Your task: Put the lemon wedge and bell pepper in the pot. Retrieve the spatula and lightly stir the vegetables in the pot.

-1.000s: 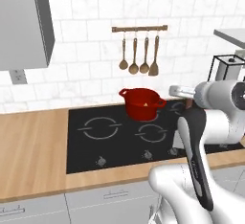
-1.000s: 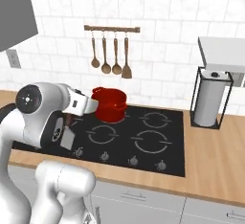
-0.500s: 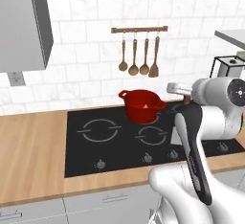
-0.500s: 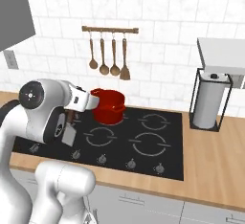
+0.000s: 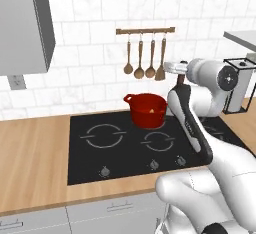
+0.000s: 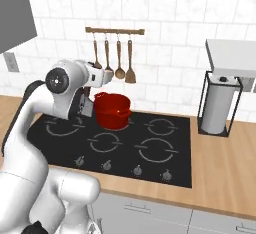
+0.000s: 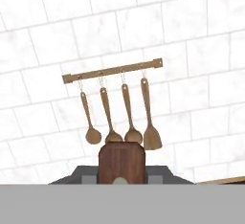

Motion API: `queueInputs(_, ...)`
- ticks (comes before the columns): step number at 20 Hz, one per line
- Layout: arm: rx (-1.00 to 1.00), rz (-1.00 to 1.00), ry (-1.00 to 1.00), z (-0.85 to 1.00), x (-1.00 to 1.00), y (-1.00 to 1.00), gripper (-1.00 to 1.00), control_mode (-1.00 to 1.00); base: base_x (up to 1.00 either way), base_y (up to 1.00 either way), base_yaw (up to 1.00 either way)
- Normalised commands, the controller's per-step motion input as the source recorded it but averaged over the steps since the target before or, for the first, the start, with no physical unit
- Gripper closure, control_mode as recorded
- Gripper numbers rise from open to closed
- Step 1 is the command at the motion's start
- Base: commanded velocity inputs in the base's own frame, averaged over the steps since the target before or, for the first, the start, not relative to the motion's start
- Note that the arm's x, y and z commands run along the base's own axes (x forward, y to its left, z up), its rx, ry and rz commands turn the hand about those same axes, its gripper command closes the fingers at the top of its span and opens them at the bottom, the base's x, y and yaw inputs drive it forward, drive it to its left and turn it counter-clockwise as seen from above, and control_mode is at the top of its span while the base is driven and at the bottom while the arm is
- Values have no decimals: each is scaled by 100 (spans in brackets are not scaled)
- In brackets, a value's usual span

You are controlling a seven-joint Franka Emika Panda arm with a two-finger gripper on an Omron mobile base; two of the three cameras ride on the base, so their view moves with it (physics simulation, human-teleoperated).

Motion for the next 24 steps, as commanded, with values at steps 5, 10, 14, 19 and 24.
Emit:
queueInputs(5,-13,0,-1,-8,100,2,100,-100,0,0,0)
queueInputs(10,-10,0,6,-26,100,6,100,-100,0,0,0)
queueInputs(14,-5,0,18,-53,100,32,100,-100,0,0,0)
queueInputs(19,0,0,9,-46,98,13,100,-100,0,0,0)
queueInputs(24,0,0,0,-53,81,0,100,-100,0,0,0)
